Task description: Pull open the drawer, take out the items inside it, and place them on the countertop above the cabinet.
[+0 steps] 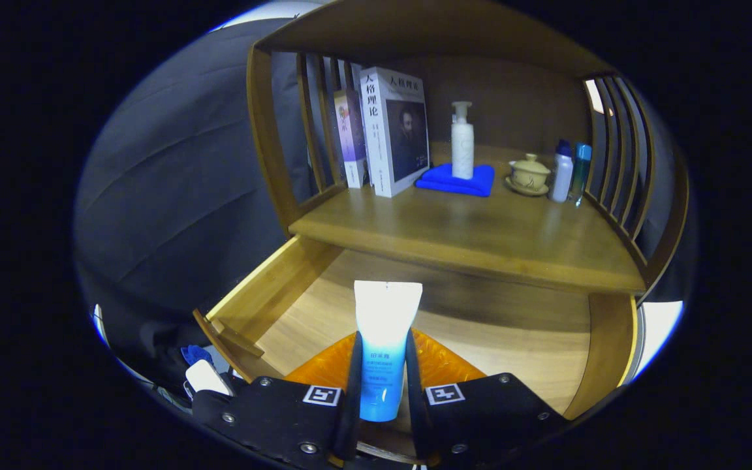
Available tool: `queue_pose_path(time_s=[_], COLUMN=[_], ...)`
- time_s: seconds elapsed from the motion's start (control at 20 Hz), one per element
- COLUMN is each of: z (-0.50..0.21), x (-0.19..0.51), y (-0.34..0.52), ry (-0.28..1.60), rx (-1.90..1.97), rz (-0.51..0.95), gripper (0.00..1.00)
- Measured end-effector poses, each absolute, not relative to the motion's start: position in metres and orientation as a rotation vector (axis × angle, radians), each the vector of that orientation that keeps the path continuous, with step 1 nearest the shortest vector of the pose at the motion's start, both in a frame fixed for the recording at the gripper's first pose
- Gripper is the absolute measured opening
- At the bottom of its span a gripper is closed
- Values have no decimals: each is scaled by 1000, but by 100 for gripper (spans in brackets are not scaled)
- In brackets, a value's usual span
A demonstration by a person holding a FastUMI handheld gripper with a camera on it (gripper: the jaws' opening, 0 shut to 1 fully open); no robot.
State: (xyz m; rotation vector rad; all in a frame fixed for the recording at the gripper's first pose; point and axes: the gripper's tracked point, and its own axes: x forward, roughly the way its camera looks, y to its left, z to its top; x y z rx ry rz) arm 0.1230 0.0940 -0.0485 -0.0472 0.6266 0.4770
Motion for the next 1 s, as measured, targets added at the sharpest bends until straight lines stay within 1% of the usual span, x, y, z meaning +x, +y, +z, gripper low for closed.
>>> queue_pose_path(time_s=[0.2, 0.55, 0.85, 1.0], z=[-21, 21, 8, -5], x=[142, 207, 263, 283], y=[95, 92, 77, 68], ry=[583, 486, 463, 452], rx=[14, 119, 109, 80], rz=[461, 377, 242, 184], gripper=[33, 33, 34, 37])
